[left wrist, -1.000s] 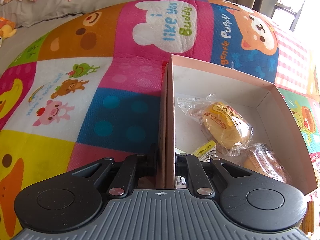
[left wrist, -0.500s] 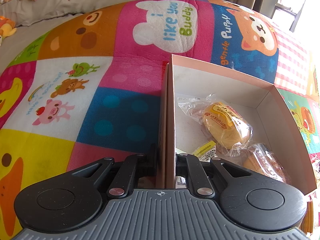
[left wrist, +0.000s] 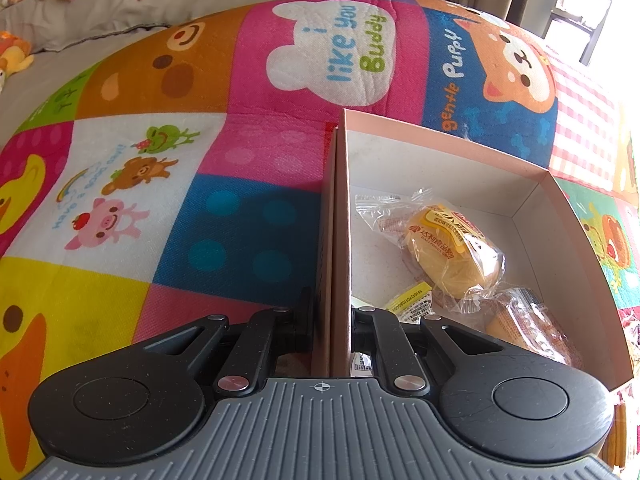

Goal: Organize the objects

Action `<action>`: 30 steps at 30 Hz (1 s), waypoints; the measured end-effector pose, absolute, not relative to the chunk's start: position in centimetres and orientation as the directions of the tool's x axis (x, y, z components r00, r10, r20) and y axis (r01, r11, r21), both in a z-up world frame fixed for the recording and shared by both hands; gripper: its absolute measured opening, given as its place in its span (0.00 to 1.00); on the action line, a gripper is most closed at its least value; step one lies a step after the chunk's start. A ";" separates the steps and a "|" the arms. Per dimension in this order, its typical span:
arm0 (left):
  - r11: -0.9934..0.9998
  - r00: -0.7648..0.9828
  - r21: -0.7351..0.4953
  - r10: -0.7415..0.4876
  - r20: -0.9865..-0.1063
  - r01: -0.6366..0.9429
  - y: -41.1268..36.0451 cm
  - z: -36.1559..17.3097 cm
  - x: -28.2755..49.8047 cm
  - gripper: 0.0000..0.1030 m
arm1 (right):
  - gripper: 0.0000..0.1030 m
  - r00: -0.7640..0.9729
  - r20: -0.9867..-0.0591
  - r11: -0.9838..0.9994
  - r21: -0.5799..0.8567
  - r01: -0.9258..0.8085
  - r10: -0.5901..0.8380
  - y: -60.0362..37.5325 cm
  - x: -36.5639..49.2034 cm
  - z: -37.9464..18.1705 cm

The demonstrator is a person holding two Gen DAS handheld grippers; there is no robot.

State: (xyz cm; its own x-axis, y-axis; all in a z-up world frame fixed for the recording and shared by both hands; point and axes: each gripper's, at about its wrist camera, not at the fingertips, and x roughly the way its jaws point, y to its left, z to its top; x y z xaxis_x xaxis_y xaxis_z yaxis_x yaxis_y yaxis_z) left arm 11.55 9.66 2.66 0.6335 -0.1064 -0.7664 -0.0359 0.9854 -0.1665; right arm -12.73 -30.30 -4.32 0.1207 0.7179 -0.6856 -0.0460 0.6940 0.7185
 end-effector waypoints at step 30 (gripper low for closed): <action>0.984 0.638 -0.174 -0.110 -0.762 -0.038 9.7 2.6 11.5 0.11 | 0.47 0.076 -0.714 0.714 0.678 -0.176 0.696 -29.5 -13.3 -3.4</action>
